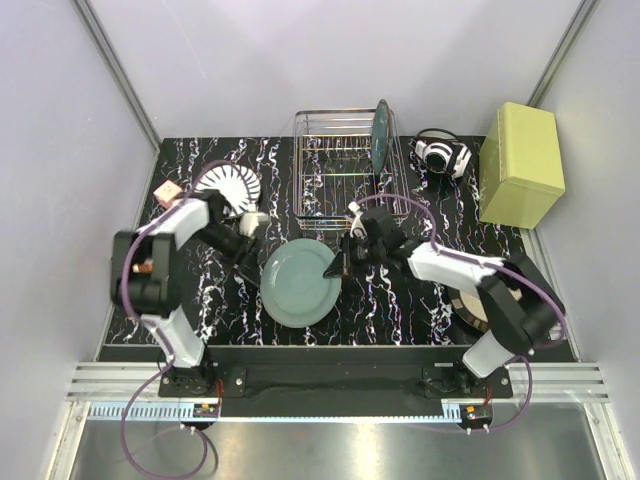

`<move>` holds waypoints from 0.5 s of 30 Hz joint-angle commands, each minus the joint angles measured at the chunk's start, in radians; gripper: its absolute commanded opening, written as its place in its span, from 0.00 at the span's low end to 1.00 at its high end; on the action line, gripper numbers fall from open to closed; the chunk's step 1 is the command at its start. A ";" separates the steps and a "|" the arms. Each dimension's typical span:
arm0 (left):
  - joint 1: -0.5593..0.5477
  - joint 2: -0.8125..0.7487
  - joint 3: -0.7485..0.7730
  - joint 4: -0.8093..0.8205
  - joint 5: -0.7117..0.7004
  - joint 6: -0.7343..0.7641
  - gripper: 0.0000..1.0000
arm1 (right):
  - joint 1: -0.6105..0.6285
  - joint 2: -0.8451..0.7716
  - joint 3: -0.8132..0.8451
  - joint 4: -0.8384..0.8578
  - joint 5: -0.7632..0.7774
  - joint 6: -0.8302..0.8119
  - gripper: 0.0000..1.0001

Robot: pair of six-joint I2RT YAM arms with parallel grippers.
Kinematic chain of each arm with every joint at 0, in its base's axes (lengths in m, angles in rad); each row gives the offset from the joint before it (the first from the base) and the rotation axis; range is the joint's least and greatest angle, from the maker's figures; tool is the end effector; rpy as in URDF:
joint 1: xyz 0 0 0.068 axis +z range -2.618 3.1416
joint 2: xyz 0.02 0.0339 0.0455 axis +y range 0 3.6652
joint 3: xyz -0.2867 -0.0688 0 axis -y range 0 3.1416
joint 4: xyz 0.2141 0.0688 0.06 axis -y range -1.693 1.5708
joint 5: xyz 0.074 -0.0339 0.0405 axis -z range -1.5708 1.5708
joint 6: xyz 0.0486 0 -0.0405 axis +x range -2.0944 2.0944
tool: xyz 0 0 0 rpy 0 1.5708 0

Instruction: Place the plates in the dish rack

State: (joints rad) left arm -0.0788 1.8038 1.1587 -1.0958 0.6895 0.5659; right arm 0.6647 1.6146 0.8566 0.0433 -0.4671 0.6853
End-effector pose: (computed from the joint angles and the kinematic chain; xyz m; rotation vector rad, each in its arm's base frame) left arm 0.2712 -0.0524 0.2018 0.8458 2.8164 -1.0848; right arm 0.2368 0.2133 0.2194 -0.2452 2.4987 1.1752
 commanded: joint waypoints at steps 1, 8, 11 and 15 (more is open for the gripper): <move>0.111 -0.199 0.082 -0.077 0.018 0.011 0.59 | -0.008 -0.223 0.210 -0.278 -0.166 -0.266 0.00; 0.221 -0.299 0.170 -0.139 -0.016 -0.017 0.61 | -0.031 -0.217 0.603 -0.542 -0.116 -0.457 0.00; 0.218 -0.342 0.142 -0.028 -0.074 -0.133 0.54 | -0.056 -0.142 0.794 -0.546 0.057 -0.475 0.00; 0.214 -0.354 0.145 0.005 -0.062 -0.153 0.54 | -0.088 -0.042 0.964 -0.473 0.269 -0.481 0.00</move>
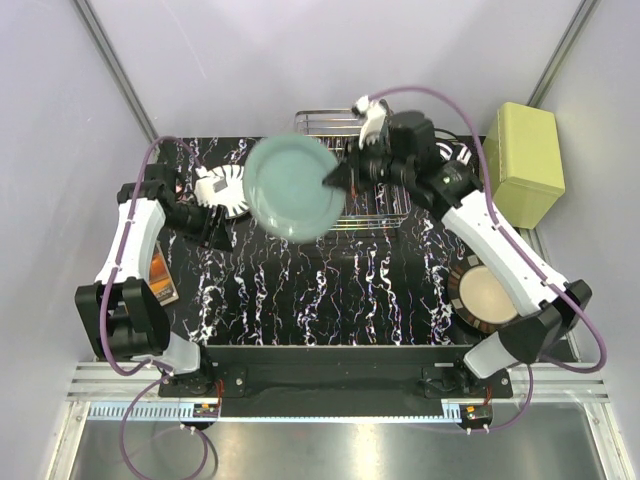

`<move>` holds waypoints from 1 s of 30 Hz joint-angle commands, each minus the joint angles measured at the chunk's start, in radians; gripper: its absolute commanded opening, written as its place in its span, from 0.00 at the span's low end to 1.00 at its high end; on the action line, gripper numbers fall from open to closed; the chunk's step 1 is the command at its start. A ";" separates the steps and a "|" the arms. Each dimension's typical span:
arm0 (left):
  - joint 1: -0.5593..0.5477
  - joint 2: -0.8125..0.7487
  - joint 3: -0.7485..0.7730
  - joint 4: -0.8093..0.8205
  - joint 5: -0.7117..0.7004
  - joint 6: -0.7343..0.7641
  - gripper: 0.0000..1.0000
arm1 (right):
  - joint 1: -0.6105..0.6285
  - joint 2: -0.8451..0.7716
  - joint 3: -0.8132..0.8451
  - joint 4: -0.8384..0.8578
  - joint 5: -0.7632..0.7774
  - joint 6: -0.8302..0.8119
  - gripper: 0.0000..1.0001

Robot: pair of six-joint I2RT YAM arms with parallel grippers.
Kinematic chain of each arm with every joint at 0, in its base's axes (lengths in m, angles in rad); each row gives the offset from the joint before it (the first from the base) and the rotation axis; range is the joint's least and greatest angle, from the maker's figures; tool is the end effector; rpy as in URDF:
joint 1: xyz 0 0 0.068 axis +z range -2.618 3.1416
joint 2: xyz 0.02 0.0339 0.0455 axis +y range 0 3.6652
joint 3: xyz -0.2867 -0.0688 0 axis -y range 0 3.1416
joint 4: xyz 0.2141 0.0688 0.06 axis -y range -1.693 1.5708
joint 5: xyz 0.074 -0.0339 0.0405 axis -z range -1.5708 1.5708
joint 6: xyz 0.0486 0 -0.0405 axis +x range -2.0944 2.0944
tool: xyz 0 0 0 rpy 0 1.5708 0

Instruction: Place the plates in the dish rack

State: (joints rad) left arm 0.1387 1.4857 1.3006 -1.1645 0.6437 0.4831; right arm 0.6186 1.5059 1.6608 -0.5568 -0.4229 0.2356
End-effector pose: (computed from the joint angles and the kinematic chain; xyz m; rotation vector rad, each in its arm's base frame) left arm 0.2436 0.0046 0.3086 0.5490 2.5857 -0.7488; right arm 0.2431 0.1975 0.4456 -0.6744 1.9527 0.9601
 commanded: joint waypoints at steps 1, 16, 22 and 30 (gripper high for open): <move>-0.002 -0.036 0.006 0.078 -0.012 -0.075 0.54 | -0.042 0.098 0.204 0.144 0.319 -0.038 0.00; -0.004 -0.048 -0.066 0.161 0.036 -0.126 0.54 | -0.037 0.341 0.564 0.302 0.945 -0.231 0.00; -0.004 -0.062 -0.110 0.209 0.047 -0.162 0.54 | -0.036 0.628 0.931 0.218 1.251 -0.358 0.00; -0.004 -0.123 -0.201 0.269 0.066 -0.189 0.54 | -0.037 0.818 1.102 0.225 1.349 -0.415 0.00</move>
State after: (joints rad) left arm 0.1371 1.4162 1.1271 -0.9524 0.6613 0.3202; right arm 0.5793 2.3318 2.7106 -0.4675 0.8333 -0.1509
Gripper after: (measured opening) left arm 0.541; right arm 0.059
